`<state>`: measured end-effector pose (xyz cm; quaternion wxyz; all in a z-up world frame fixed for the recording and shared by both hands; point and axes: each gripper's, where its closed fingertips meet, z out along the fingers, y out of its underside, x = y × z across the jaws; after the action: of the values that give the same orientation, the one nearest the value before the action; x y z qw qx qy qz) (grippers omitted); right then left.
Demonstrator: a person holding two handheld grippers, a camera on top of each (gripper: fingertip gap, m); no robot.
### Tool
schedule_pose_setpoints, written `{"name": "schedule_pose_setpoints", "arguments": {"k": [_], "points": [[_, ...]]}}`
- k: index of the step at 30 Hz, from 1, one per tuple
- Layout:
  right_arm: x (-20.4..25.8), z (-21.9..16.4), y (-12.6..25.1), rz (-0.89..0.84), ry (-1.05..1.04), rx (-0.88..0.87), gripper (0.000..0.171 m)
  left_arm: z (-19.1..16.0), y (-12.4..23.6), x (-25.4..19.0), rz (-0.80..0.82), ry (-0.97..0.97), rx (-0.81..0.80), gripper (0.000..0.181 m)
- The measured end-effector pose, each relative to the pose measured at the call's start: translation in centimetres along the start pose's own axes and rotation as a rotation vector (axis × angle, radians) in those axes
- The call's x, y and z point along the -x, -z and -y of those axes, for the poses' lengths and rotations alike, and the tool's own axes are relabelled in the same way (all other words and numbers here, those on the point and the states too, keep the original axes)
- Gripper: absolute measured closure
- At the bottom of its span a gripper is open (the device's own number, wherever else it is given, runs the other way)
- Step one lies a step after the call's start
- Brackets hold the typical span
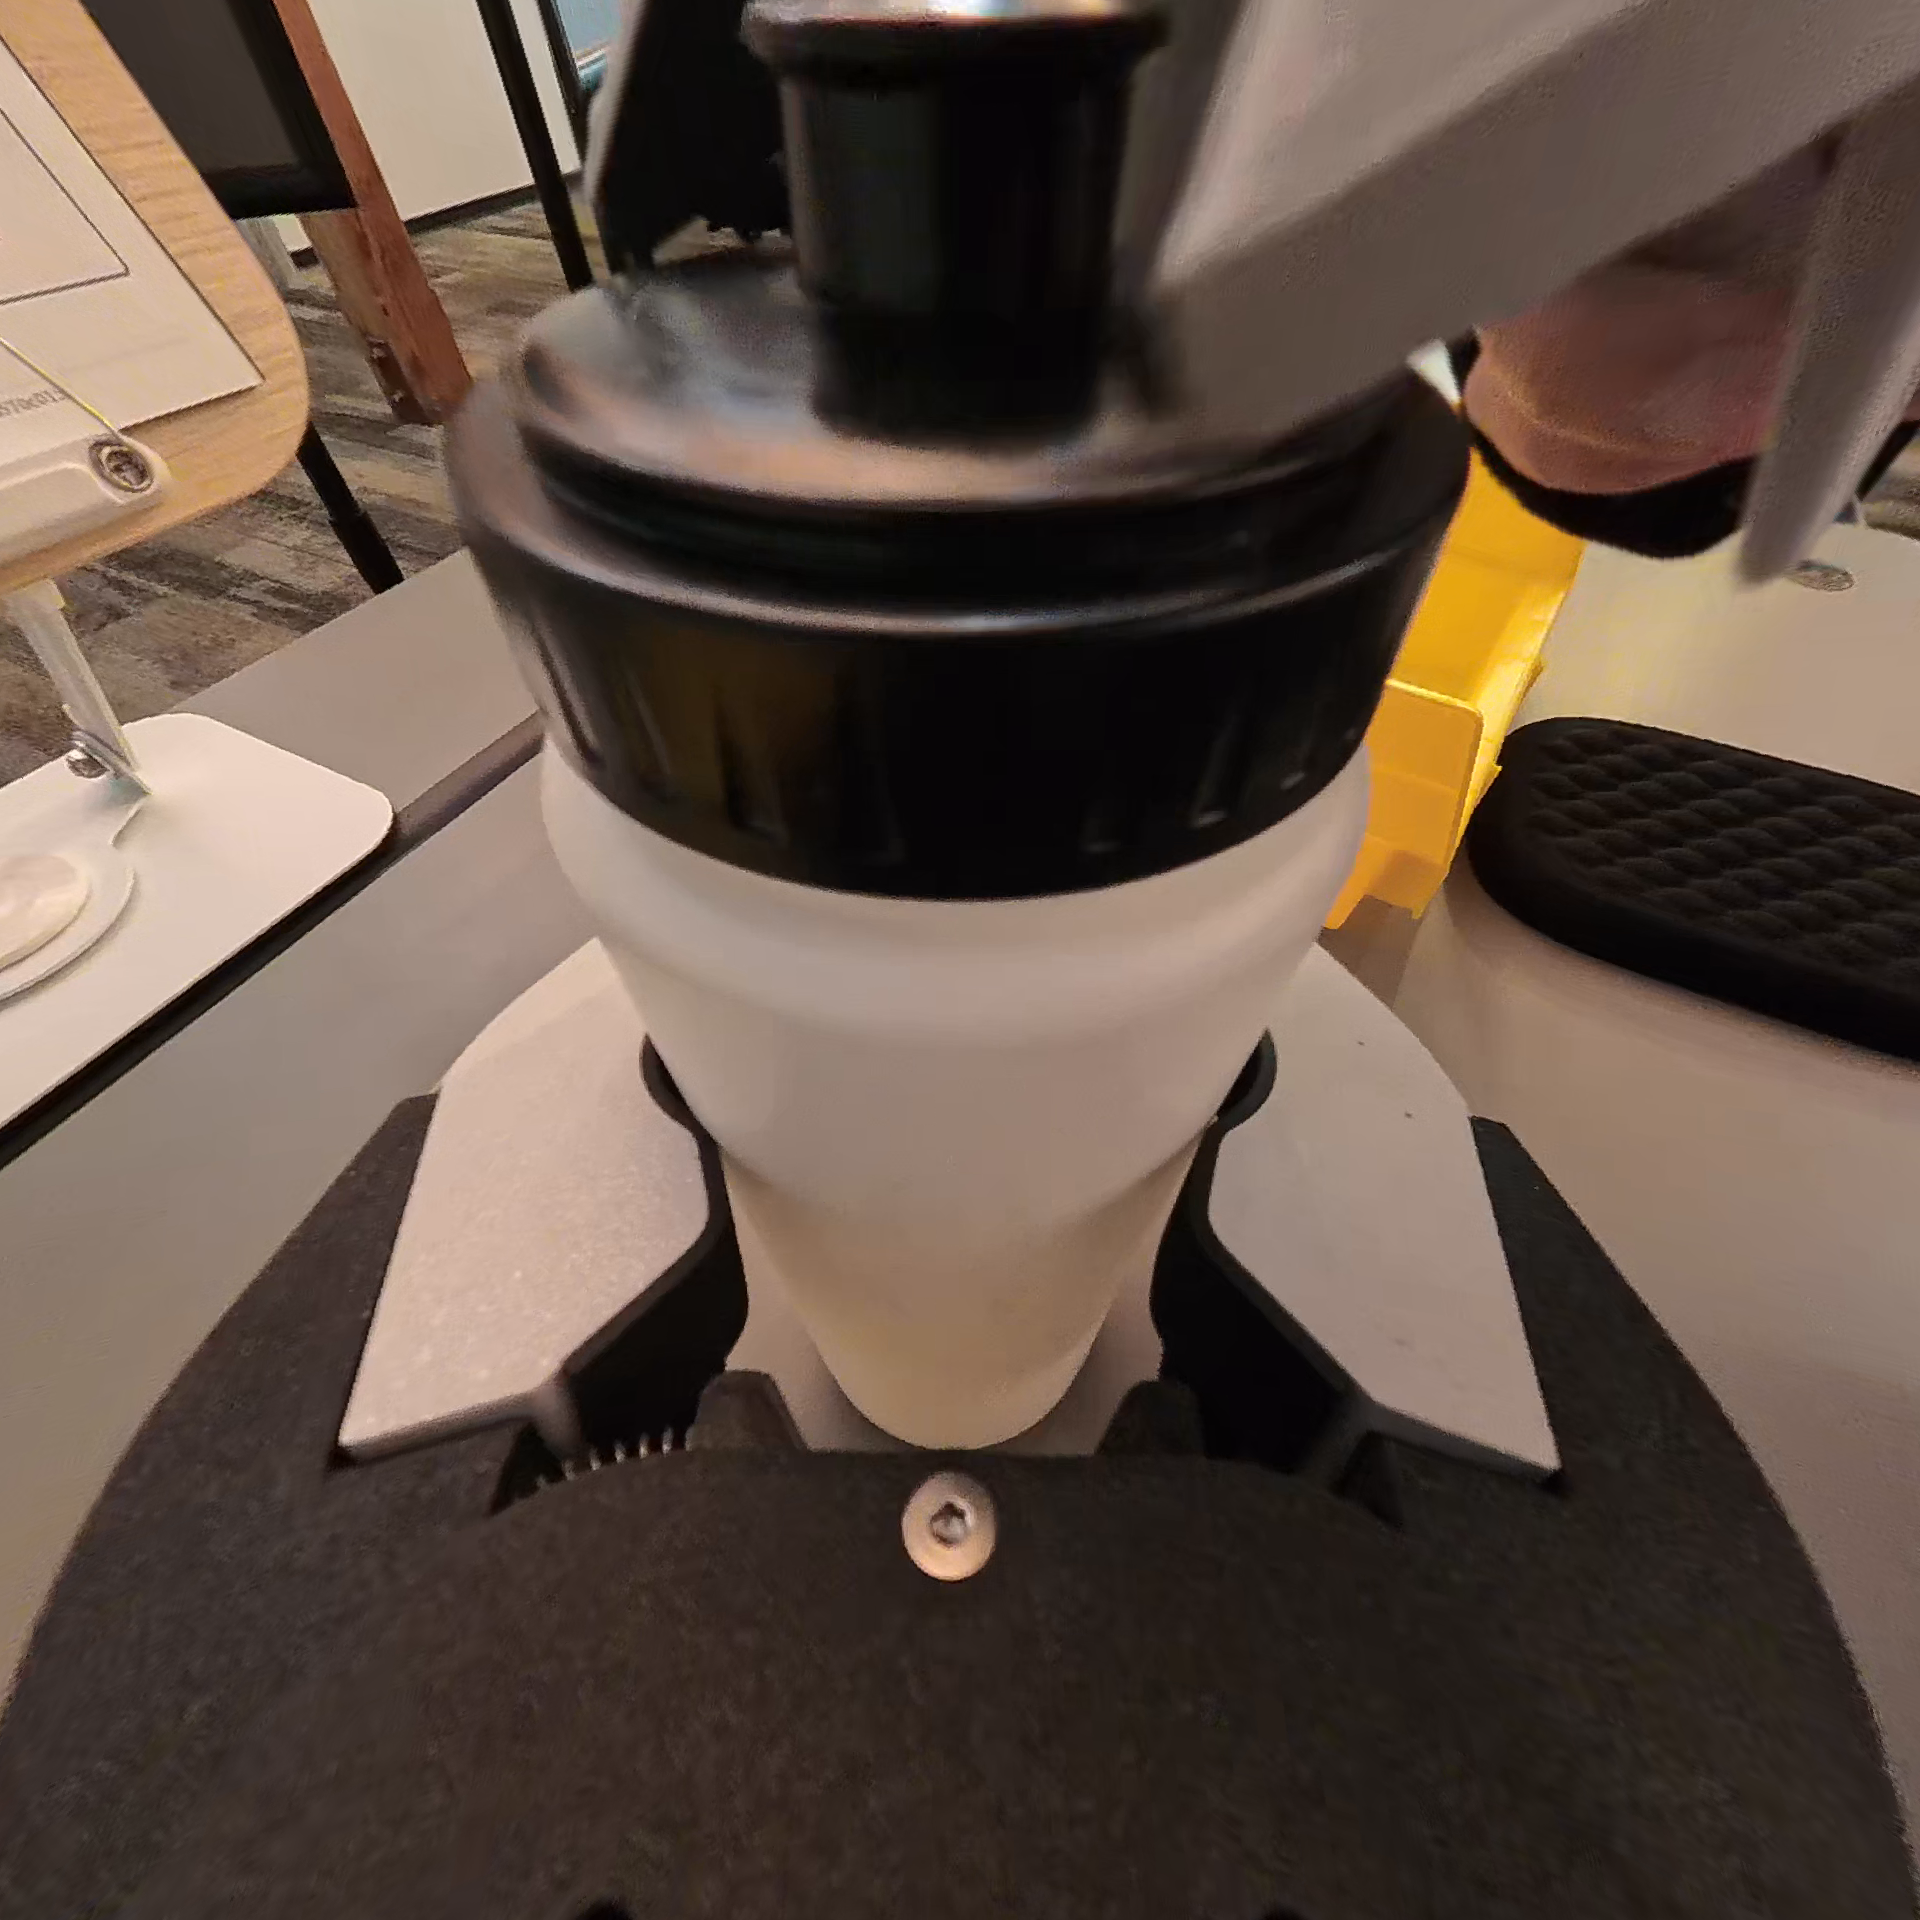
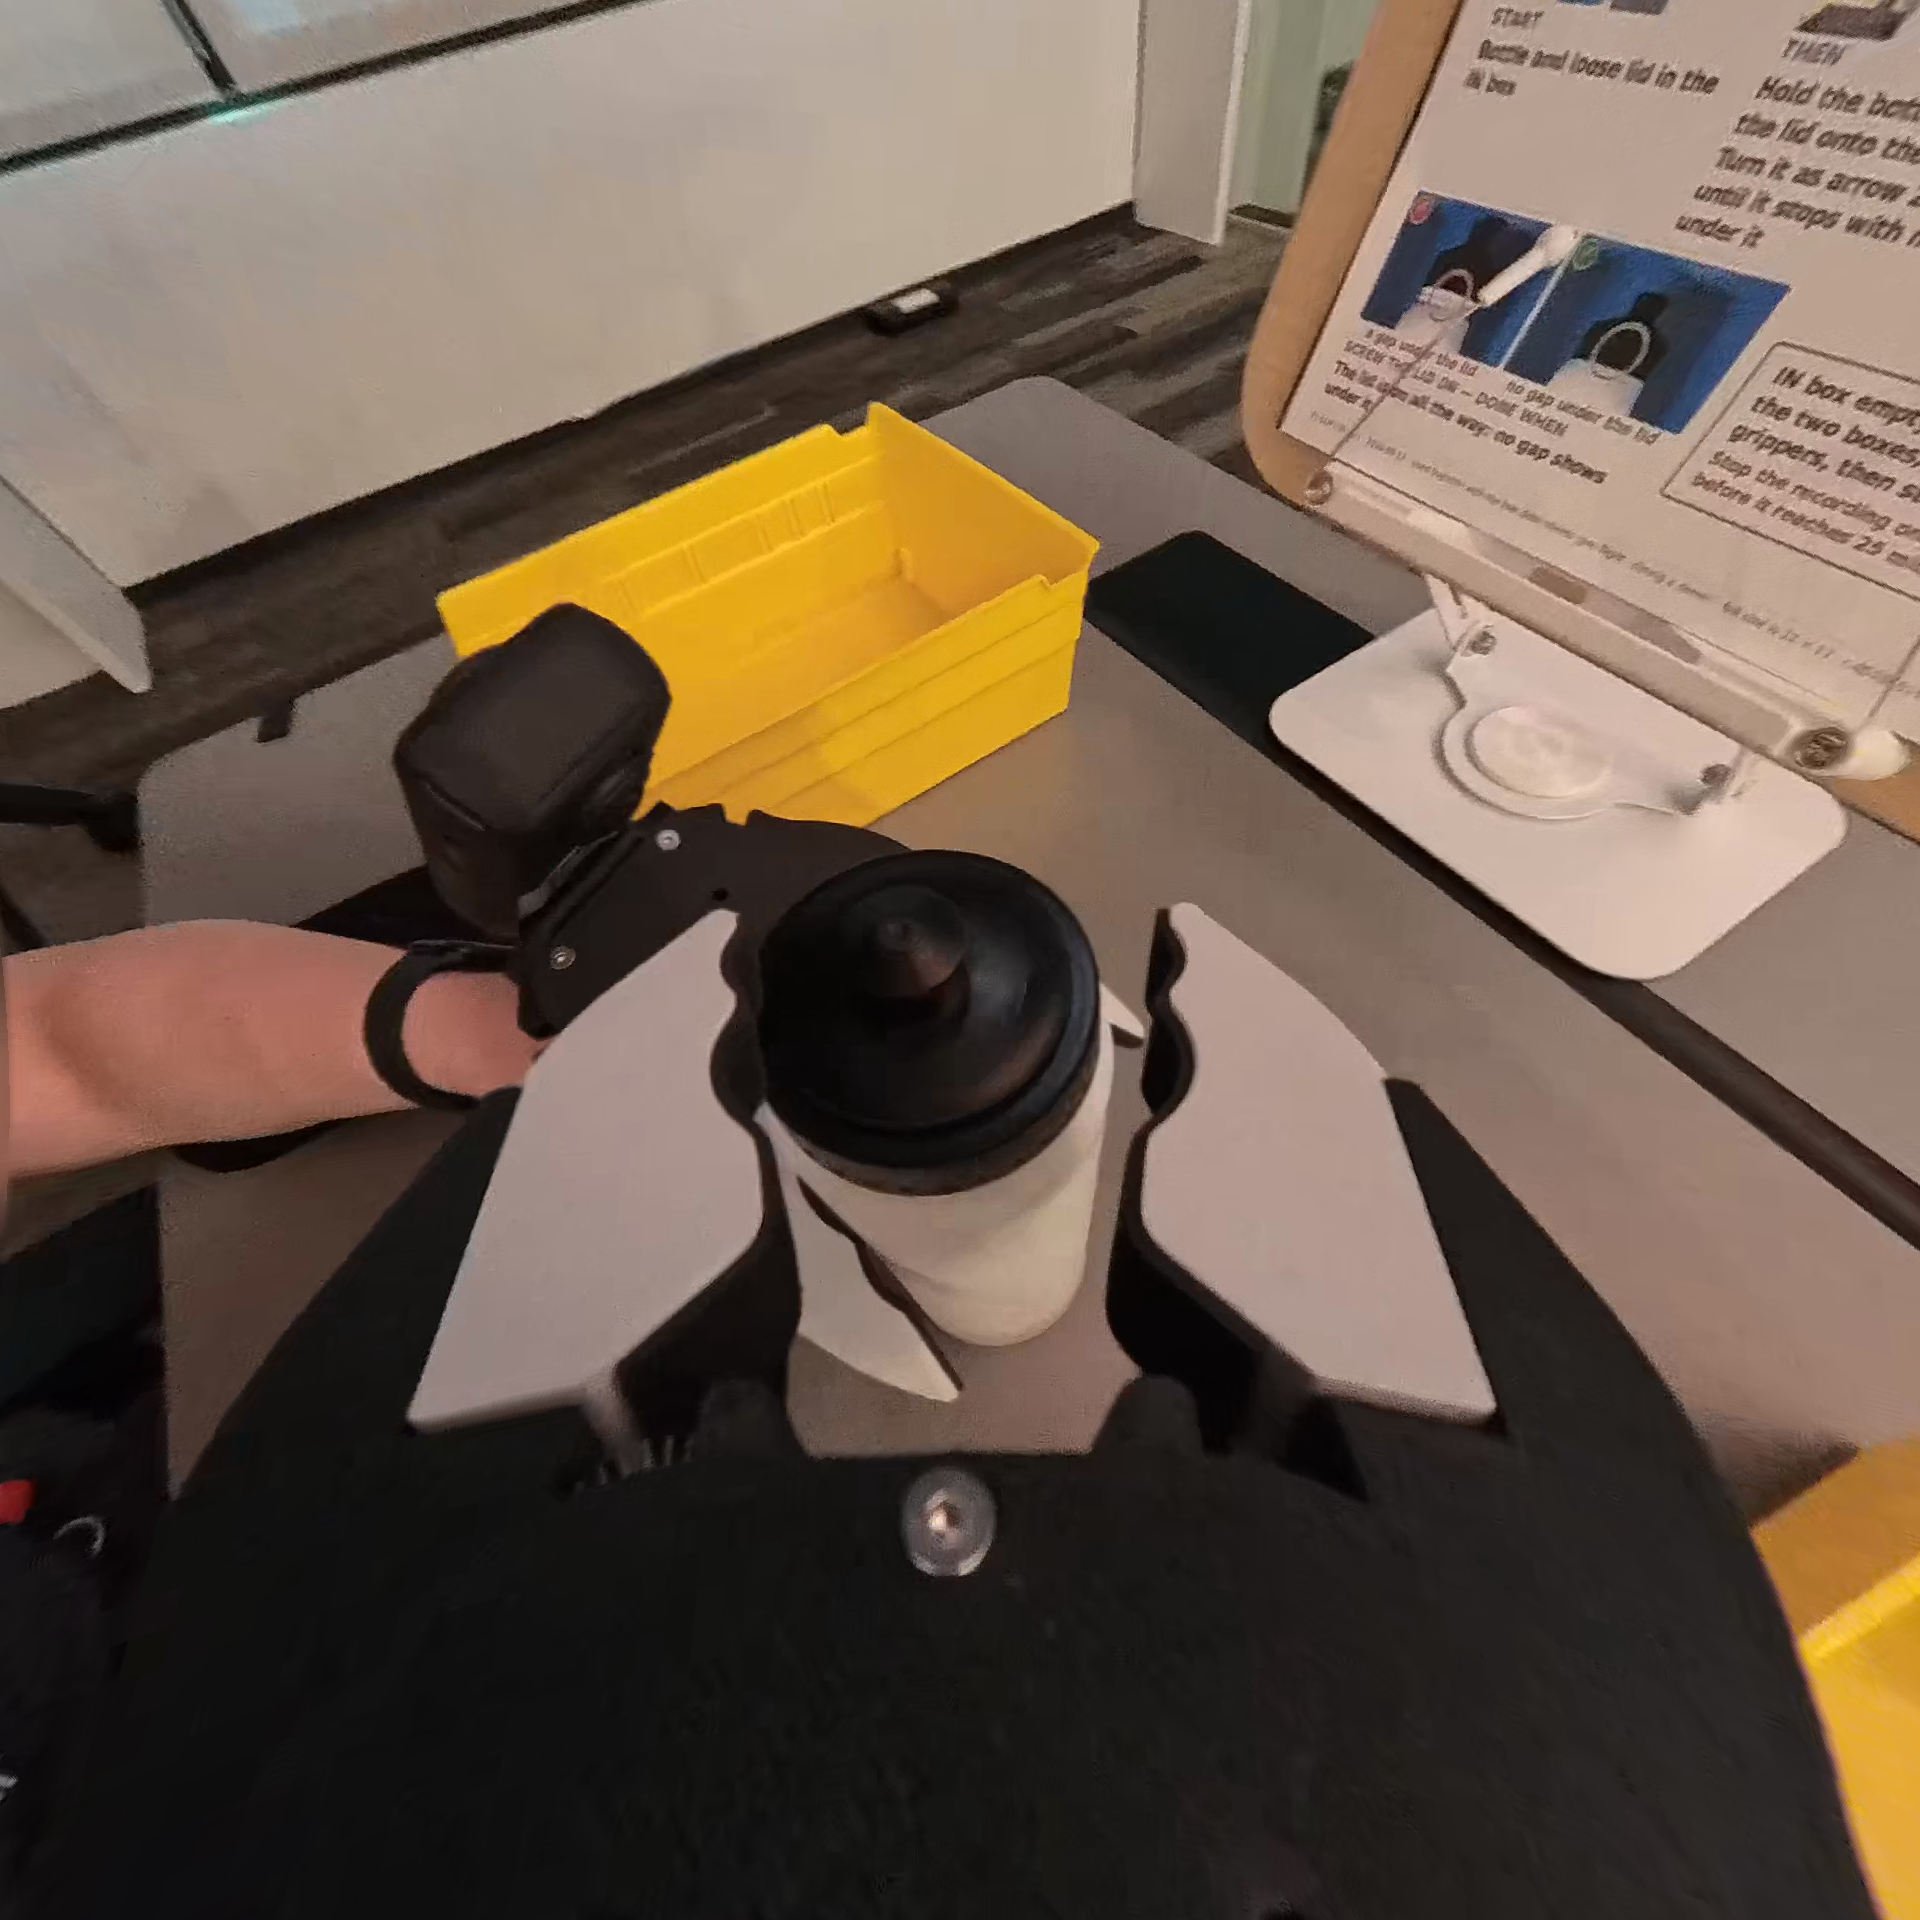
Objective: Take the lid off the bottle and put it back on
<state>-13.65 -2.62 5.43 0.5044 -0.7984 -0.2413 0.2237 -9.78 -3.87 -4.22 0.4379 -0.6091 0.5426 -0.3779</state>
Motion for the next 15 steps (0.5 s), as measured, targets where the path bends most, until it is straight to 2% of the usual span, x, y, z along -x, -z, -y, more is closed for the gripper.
{"name": "schedule_pose_setpoints", "arguments": {"k": [2,4,7,9,12,15], "points": [[-0.1,-0.1,0.6,0.051,0.025,0.002,0.097,0.0,0.0,0.1,-0.011,0.004,-0.006,0.082],[0.1,-1.1,0.6,0.073,0.088,0.081,0.094,0.0,0.0,0.1,-0.019,0.003,-0.003,0.082],[0.5,-1.3,0.3,0.064,0.167,0.119,0.104,0.0,-0.1,0.2,-0.018,0.009,0.000,0.082],[0.4,-1.3,0.1,0.028,0.160,0.117,0.103,0.0,-0.1,0.4,-0.008,0.017,0.000,0.082],[0.2,-1.3,0.1,-0.079,0.100,0.104,0.103,-0.1,-0.1,0.7,0.044,0.035,0.011,0.082],[-0.1,-1.2,0.0,-0.283,-0.039,0.039,0.103,-0.1,-0.2,1.0,0.086,0.057,0.018,0.082]]}}
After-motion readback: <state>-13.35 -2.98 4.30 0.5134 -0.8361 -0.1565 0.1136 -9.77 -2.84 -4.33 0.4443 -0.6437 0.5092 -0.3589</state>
